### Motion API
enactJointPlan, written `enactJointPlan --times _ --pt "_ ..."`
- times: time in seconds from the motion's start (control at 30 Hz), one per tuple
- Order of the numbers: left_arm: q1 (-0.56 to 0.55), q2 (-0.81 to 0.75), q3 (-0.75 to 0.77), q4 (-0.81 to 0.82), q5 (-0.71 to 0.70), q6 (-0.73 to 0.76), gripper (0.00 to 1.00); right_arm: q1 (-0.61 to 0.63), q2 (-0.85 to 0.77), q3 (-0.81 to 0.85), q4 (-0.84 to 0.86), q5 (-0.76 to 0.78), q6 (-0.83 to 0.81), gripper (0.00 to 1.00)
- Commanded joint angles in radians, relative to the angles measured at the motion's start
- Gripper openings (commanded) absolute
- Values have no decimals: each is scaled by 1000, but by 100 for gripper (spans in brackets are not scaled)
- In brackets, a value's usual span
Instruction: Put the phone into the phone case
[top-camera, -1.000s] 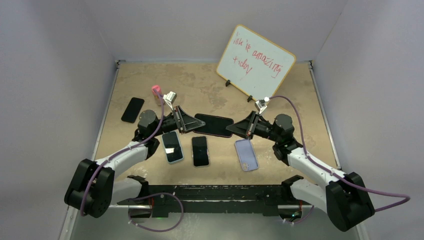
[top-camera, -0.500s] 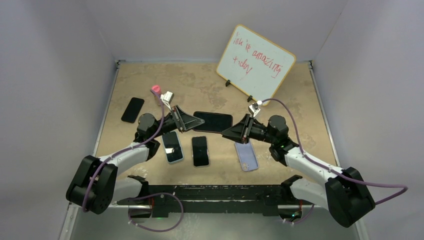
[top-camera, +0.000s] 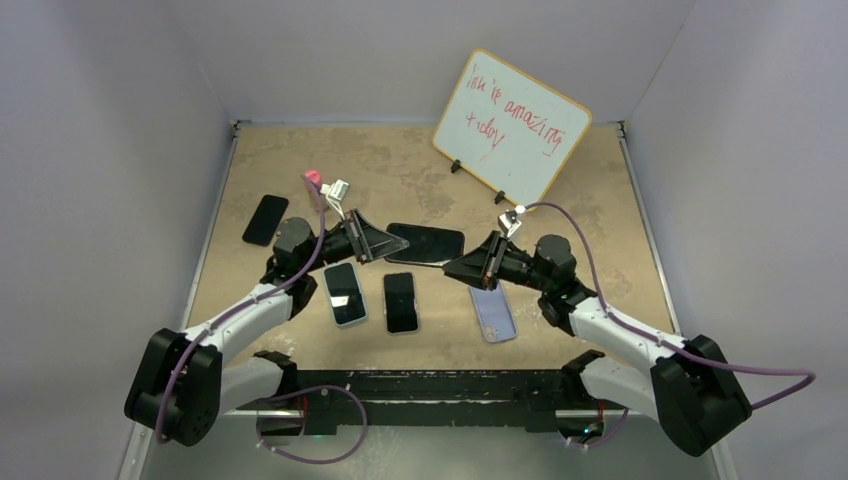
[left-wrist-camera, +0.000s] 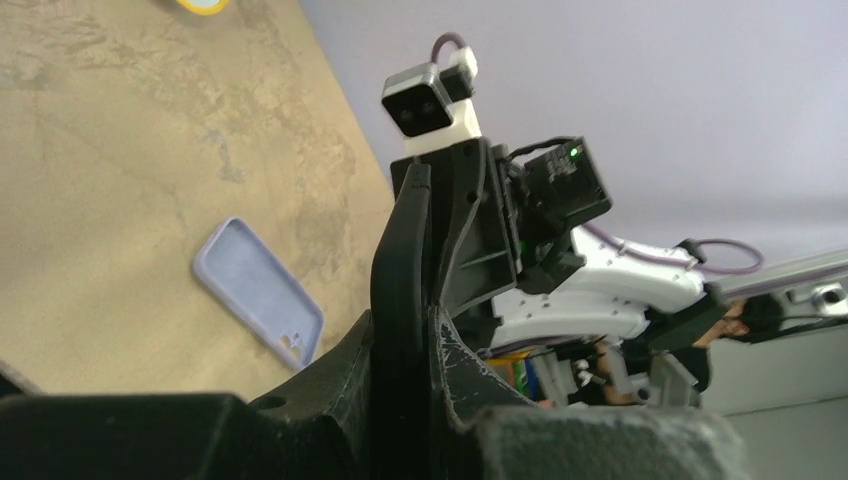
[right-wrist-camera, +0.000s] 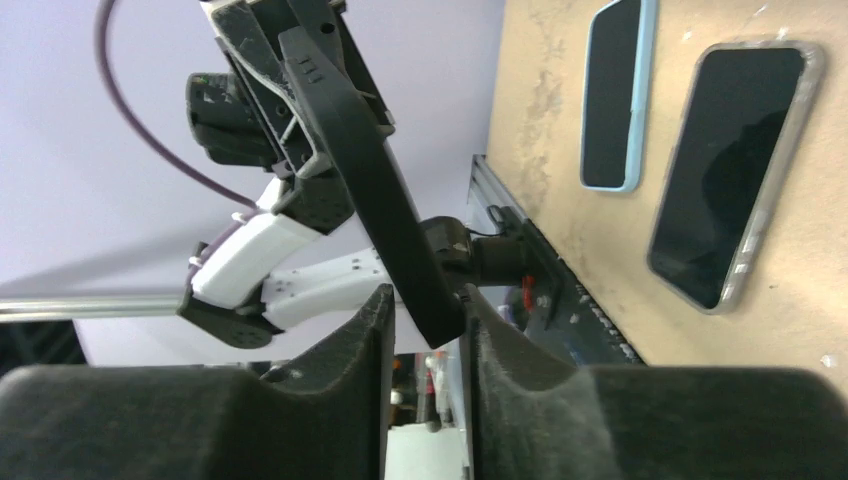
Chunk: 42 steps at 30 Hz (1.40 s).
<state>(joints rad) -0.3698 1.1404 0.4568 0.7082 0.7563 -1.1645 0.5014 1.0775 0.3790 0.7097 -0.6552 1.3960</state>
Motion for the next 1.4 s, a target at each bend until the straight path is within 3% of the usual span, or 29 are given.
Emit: enactJointPlan --times 0.0,0.13,0.2,0.27,0.37,0.43,0.5,0.7,0.73,0.83,0.97,1.2,1.27,1.37 --pt "11 -17 36 1 54 58 0 -9 -48 26 -58 23 -90 44" --pt "11 -21 23 79 108 -34 0 -10 -133 45 -211 91 -198 72" --pt "11 -31 22 89 128 -49 0 -9 -139 77 -287 88 -250 79" --pt "11 -40 21 97 145 -61 0 -10 -128 100 -302 76 -272 80" --pt "11 -46 24 97 167 -66 0 -9 -110 97 -241 48 -258 74" --pt "11 -47 27 74 174 -57 0 -8 -96 101 -214 40 -253 66" --pt "11 -47 29 38 174 -35 0 -9 -91 105 -202 45 -255 54" --pt "11 -53 92 -256 143 141 0 -9 -88 106 -195 59 -268 2" --pt "11 -55 104 -289 137 164 0 -9 -88 104 -193 62 -269 0" --pt "11 -60 125 -334 131 189 1 -9 -86 96 -193 70 -266 0" --pt "11 -61 157 -436 102 241 26 -9 -75 89 -181 86 -253 0" --pt "11 -71 224 -674 -13 391 45 -9 -44 87 -168 110 -237 0" --pt "11 -76 257 -792 -89 457 62 -10 -33 87 -170 122 -235 0" --pt "11 -88 289 -899 -178 518 71 -12 -11 90 -170 140 -237 0"
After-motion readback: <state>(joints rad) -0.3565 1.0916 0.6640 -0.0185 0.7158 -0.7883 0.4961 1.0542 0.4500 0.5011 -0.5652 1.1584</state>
